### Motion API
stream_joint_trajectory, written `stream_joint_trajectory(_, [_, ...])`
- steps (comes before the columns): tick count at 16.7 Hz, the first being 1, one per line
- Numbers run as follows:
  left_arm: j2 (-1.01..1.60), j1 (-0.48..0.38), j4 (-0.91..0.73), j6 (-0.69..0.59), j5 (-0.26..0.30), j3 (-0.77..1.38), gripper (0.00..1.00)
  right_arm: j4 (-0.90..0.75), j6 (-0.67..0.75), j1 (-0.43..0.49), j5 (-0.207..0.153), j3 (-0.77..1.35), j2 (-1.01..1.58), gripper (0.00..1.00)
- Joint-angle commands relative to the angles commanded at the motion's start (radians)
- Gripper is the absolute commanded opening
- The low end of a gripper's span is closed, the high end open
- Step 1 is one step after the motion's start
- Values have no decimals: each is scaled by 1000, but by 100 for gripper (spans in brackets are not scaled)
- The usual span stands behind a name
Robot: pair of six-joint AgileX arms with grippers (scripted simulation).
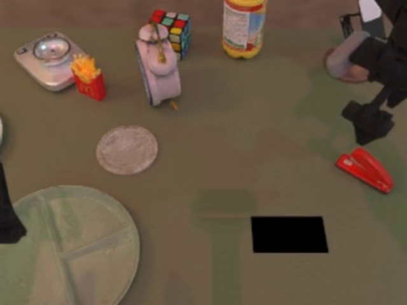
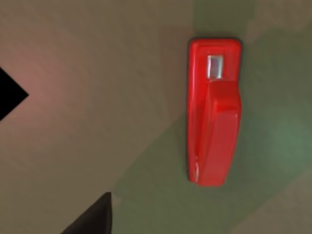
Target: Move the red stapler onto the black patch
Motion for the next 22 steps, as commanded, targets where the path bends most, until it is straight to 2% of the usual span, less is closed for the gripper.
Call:
stream_joint_trajectory(4, [0,0,0,0,0,0,100,42,-1,-2,0,-38,7,100])
stream_joint_trajectory(11, [0,0,0,0,0,0,100,331,3,2,1,-245,81,100])
stream_joint_trajectory(16, [0,0,0,0,0,0,100,357,4,2,1,-267,90,100])
stream_joint_trajectory(22, [0,0,0,0,0,0,100,357,4,2,1,-267,90,55])
